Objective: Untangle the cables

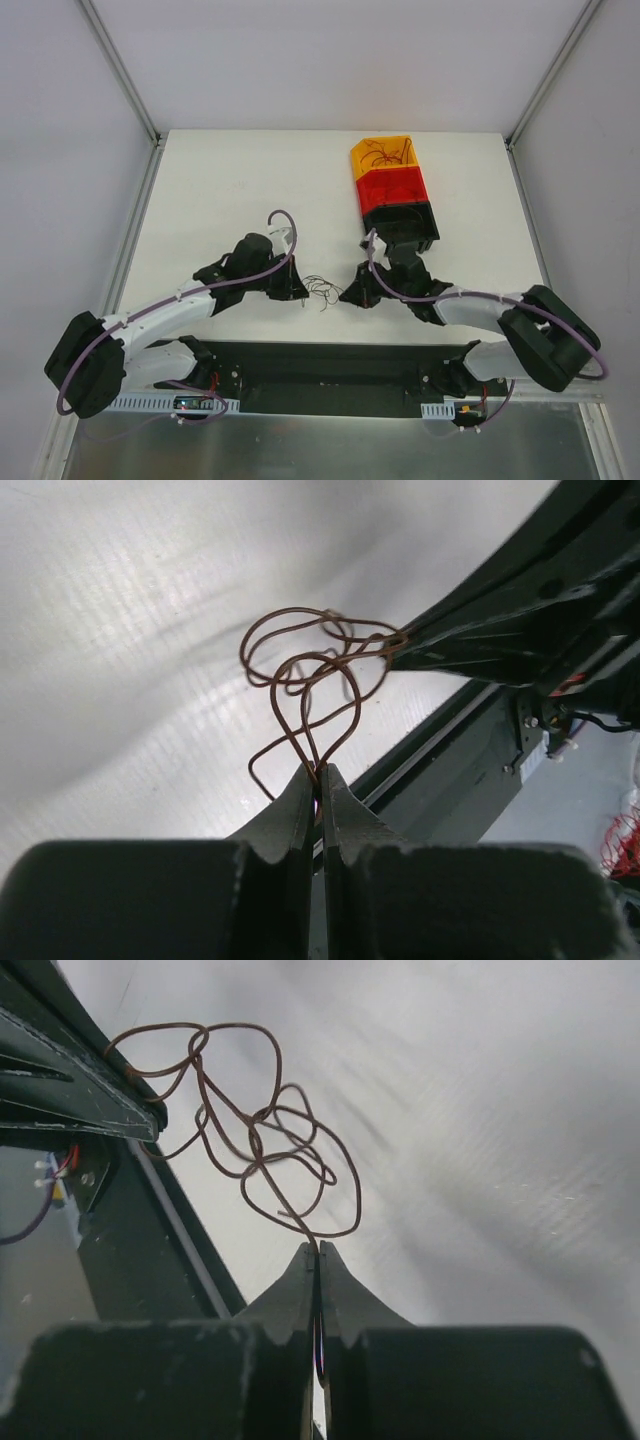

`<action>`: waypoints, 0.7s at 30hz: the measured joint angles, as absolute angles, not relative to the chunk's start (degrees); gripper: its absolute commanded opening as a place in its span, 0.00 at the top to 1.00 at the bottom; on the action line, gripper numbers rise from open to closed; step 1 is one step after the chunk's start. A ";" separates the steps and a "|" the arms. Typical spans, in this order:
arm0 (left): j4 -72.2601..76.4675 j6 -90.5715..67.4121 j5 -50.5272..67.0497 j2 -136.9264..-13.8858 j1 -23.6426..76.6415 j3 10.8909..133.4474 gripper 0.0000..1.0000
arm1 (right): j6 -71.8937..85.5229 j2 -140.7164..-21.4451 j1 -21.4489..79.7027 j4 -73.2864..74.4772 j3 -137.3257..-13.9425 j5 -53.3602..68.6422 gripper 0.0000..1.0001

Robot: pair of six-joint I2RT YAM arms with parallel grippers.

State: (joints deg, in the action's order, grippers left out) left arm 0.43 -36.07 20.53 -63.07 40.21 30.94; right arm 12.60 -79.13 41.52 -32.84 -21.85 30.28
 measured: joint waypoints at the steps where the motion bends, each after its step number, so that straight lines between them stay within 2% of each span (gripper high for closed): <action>1: -0.62 -35.79 19.79 -62.59 40.21 31.03 1.00 | 12.23 -77.25 41.52 -31.48 -21.69 28.18 1.00; 5: -7.35 -35.14 11.38 -58.50 40.21 32.42 1.00 | 11.20 -62.78 41.60 -24.88 -18.11 16.56 1.00; 8: -10.85 -35.09 3.36 -52.34 40.14 33.41 1.00 | 11.20 -43.86 41.67 -17.41 -14.76 4.10 1.00; 13: -15.05 -35.09 -7.44 -42.61 40.07 34.06 1.00 | 11.35 -21.56 41.67 -4.97 -14.61 -14.04 1.00; 17: -19.14 -35.05 -14.24 -37.17 40.07 34.50 1.00 | 11.44 -11.97 41.60 5.15 -15.33 -25.02 1.00; 21: -24.14 -34.22 -21.17 -31.20 40.07 35.94 1.00 | 11.77 -8.01 41.63 14.50 -18.63 -34.52 1.00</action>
State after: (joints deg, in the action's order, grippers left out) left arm -24.14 -34.22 -21.17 -31.20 40.07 35.94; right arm 11.77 -8.01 41.63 14.50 -18.63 -34.52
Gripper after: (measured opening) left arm 0.008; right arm 0.012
